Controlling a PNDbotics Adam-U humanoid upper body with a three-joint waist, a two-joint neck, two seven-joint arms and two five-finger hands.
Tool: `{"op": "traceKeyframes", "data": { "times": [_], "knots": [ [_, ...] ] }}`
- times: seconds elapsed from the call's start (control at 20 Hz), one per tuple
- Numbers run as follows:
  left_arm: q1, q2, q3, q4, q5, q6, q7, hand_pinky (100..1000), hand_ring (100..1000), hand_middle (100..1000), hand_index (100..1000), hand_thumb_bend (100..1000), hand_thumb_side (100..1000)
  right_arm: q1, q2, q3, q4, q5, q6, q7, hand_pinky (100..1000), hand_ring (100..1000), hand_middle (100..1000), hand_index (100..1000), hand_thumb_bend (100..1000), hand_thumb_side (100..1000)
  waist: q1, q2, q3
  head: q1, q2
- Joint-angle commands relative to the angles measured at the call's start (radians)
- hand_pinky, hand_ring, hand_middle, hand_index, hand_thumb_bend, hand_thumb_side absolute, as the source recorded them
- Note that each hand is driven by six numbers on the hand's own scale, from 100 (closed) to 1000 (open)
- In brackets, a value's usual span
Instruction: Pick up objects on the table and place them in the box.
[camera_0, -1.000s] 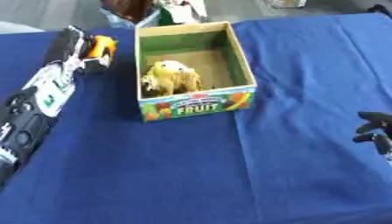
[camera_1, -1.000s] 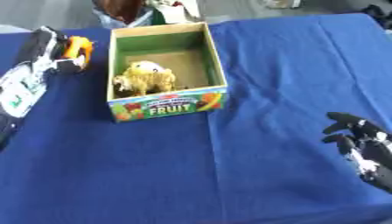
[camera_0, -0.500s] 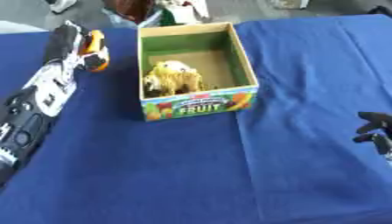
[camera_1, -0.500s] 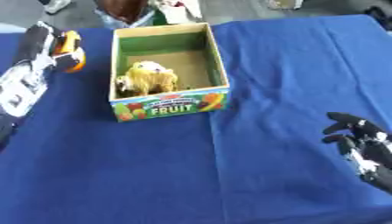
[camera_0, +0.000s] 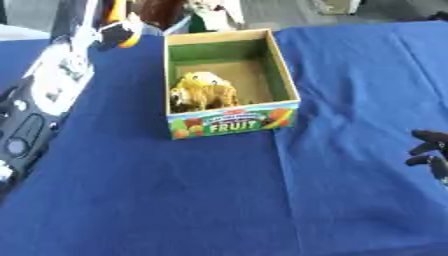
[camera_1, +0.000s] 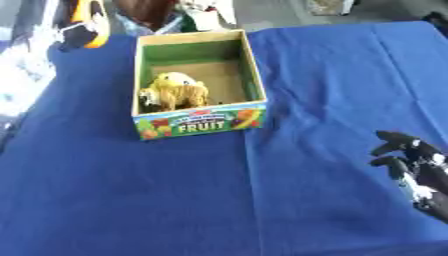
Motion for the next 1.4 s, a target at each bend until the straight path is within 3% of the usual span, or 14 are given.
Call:
{"op": "traceKeyframes", "data": {
  "times": [0.05,0.5,1.25,1.3,1.35,1.4],
  "knots": [
    [-0.034,0.037,-0.032,-0.107,0.015,-0.021,-0.046,430,170,100,269,100,181,-0.009,-0.022,-0.006,-0.008,0.001,0.002,-0.003,698,1000,637,891,100,417,-0.002,-0.023,0.0,0.006,0.004],
    [-0.07,-0.006,-0.133,-0.144,-0.029,-0.087,-0.214,450,192,117,293,100,185,-0.009,-0.018,-0.001,-0.007,-0.001,0.002,0.002,697,1000,637,891,100,420,-0.004,-0.025,-0.007,0.015,0.005],
    [-0.086,-0.09,-0.174,-0.017,-0.084,-0.156,-0.321,488,267,199,368,100,193,-0.01,-0.012,0.004,-0.006,-0.001,0.004,0.008,696,1000,636,890,100,429,-0.005,-0.02,-0.015,0.022,0.005],
    [-0.086,-0.091,-0.173,-0.013,-0.086,-0.159,-0.324,505,313,246,412,366,100,-0.009,-0.012,0.004,-0.006,0.0,0.004,0.008,696,1000,636,890,100,427,-0.004,-0.02,-0.015,0.022,0.005],
    [-0.082,-0.094,-0.175,-0.008,-0.086,-0.163,-0.331,507,326,267,426,144,192,-0.009,-0.012,0.004,-0.006,-0.001,0.005,0.008,696,1000,637,891,100,433,-0.004,-0.02,-0.015,0.022,0.004],
    [-0.08,-0.097,-0.176,-0.003,-0.087,-0.167,-0.337,515,347,293,448,146,193,-0.008,-0.011,0.005,-0.007,0.0,0.005,0.009,696,1000,637,891,100,431,-0.004,-0.02,-0.014,0.022,0.003]
  ]
}}
